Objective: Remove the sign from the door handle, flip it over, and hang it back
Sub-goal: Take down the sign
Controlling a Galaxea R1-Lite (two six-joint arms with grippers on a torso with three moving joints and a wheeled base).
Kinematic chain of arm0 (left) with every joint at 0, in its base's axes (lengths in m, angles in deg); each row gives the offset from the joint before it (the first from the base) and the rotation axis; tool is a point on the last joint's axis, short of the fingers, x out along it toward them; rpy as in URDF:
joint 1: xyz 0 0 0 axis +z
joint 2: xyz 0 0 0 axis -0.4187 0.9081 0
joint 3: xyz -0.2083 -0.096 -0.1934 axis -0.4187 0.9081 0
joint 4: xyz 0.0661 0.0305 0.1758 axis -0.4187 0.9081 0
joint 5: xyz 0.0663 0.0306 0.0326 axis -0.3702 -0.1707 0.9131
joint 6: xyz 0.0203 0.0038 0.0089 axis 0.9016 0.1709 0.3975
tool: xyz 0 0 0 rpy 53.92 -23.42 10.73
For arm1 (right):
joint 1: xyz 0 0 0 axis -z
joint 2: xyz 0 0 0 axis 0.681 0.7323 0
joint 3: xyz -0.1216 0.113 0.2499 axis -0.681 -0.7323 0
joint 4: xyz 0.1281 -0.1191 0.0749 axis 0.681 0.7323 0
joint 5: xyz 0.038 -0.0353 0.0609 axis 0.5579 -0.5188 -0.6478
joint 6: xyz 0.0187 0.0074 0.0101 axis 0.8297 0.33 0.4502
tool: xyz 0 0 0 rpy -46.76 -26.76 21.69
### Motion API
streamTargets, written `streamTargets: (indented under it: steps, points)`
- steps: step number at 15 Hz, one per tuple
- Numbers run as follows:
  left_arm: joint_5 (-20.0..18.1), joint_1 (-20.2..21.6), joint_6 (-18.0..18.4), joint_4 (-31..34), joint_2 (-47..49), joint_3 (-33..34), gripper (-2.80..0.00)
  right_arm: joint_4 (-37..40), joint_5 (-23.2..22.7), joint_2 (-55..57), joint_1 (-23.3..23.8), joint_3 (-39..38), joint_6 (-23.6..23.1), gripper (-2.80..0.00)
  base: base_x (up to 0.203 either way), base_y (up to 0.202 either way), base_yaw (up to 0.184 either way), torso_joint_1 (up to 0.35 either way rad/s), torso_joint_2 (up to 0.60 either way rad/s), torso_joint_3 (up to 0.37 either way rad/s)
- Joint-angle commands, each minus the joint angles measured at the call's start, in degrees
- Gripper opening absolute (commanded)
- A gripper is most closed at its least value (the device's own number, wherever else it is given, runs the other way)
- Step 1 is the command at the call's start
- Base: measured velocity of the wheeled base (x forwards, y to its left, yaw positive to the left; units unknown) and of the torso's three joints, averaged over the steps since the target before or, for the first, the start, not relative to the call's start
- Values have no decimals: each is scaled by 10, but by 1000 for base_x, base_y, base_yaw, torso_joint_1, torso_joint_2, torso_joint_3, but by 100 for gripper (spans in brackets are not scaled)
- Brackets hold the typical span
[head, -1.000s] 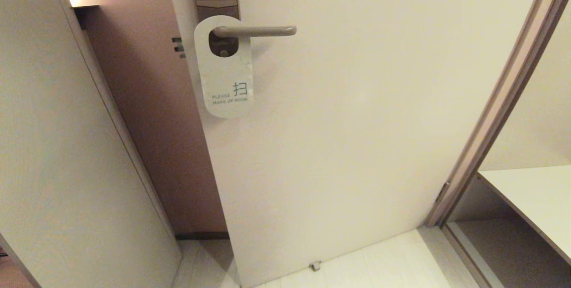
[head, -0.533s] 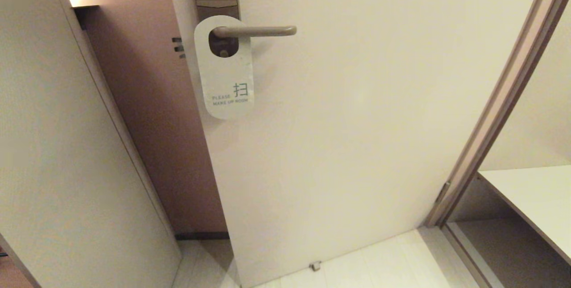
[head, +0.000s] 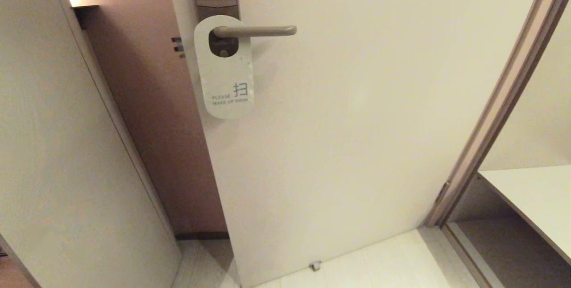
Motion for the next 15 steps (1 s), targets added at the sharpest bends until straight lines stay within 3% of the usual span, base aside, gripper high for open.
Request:
streamTargets:
  steps: [1,5,10,15]
  points:
    - [-32,1,0,1,63,-33,-280,0,0,1,0,0,-1,-280,0,0,0,0,0,0]
    - [-119,12,3,-5,161,-102,-280,0,0,1,0,0,-1,-280,0,0,0,0,0,0]
    - [-296,57,6,-144,295,-114,-280,0,0,1,0,0,-1,-280,0,0,0,0,0,0]
    - [-414,40,34,-175,393,-114,-280,0,0,1,0,0,-1,-280,0,0,0,0,0,0]
